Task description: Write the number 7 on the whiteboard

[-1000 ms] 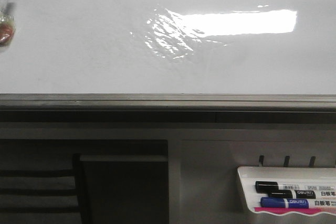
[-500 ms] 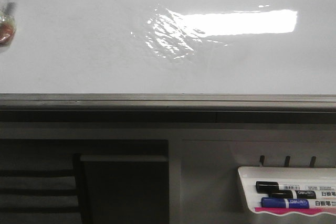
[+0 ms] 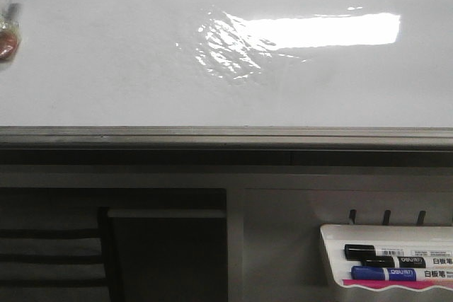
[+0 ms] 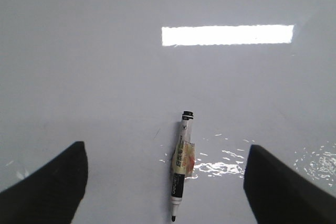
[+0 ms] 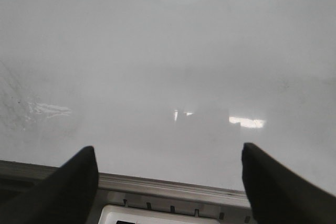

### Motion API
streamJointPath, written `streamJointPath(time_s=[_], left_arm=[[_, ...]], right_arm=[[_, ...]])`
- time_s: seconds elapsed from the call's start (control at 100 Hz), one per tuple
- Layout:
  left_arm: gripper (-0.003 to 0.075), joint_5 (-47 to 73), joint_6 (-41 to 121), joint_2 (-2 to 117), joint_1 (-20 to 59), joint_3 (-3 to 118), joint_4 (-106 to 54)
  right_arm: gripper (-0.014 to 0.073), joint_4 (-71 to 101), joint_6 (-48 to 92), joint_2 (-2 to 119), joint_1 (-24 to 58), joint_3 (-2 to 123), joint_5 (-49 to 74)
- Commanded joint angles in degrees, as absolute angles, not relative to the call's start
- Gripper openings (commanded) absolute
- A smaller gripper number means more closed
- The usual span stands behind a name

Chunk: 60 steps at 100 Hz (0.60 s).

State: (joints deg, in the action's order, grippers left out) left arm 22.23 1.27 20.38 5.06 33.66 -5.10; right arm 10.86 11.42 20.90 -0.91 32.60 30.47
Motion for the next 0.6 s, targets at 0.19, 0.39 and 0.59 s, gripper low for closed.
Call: streamJointPath(time_s=[0.19,0.39,0.59], left_arm=[[0.0475,18.01,5.36,32.75,5.00,34.84,-6.03],[0.0433,15.77,5.67,45.59,5.90,34.84,-7.57],[0.0416,7.74,5.67,56.56,9.52,34.84,-8.13]], right_arm=[[0.0512,11.15,12.04,21.79,-1.13,34.46,25.76],[0.0512,11.15,12.04,21.79,-1.13,34.46,25.76],[0.0512,11.15,12.04,21.79,-1.13,34.46,25.76]])
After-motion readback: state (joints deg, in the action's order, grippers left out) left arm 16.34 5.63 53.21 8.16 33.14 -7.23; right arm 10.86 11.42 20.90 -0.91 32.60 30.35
